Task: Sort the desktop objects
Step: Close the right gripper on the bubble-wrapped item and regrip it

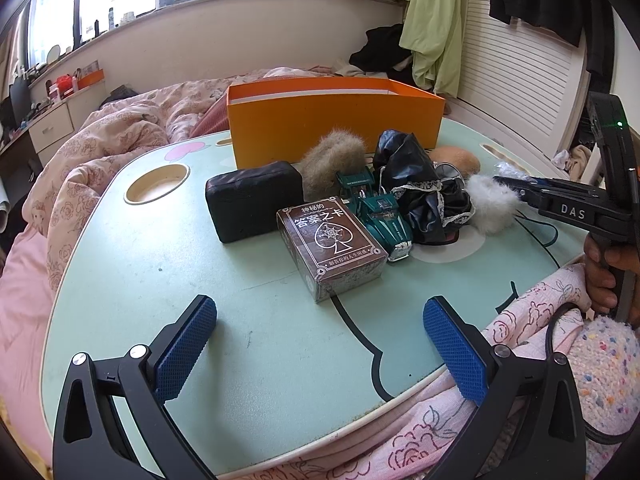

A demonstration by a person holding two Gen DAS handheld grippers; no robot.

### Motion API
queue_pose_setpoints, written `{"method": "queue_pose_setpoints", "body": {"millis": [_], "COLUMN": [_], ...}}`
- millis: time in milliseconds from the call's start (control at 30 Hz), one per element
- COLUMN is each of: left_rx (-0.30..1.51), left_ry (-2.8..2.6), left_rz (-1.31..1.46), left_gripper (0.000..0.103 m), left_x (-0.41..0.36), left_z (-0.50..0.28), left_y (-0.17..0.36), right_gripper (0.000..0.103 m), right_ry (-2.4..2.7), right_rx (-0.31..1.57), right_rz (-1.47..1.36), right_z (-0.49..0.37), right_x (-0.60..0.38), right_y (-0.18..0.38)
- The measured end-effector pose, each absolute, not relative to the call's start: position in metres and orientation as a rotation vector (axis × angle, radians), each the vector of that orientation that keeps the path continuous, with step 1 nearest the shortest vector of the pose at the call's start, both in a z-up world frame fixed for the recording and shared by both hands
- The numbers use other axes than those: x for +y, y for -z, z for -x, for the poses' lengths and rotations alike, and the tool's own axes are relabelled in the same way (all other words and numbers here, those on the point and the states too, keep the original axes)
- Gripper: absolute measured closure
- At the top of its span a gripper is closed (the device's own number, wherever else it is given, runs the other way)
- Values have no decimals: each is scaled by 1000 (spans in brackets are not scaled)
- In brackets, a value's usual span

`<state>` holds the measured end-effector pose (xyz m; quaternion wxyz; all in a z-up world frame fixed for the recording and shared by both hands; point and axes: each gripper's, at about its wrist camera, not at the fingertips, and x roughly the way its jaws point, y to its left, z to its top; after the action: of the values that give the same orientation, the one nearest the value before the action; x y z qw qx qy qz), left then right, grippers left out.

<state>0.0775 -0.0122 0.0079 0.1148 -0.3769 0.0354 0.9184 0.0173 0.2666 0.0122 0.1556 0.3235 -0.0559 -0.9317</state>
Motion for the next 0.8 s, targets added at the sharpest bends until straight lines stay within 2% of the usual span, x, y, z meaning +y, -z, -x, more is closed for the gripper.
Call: {"method": "queue_pose_setpoints", "body": {"millis": [200, 233, 300, 333, 367, 633, 700, 733, 767, 800], "left_rx": [105, 104, 107, 107, 106, 106, 106, 107, 108, 108], "left_ry": [-2693, -2693, -2693, -2693, -2692, -2693, -2694, -2694, -2694, -2694], "left_rz": [1105, 1105, 1104, 1105, 1106, 1106, 1105, 1105, 1107, 1105], "left_gripper": [0, 0, 0, 0, 0, 0, 0, 0, 0, 0], "left_x": [-12, -12, -12, -12, -12, -12, -12, -12, -12, -12], "left_z": [-77, -77, -77, -77, -77, -77, -77, -77, -77, -77], "left_y": [-8, -8, -8, -8, -8, -8, -8, -8, -8, -8], "right_gripper": [76, 73, 55, 36, 30, 30, 34, 61, 71, 76], "right_ry": [2672, 2683, 2704, 2713, 2722, 2775, 2768, 2750, 2743, 2735], "right_rx": [-79, -53, -35, -32, -37, -60, -52, -42, -30, -18], "right_rz": [-840, -821, -765, -751, -741, -725, -768, -803, -801, -783], "right_z": [-46, -51, -60, -61, -61, -39, -31, -28, -29, -31], "right_x": [279, 279, 279, 279, 280, 283, 280, 278, 277, 276], "right_y": [-3, 1, 6, 7, 8, 0, 3, 7, 8, 8]}}
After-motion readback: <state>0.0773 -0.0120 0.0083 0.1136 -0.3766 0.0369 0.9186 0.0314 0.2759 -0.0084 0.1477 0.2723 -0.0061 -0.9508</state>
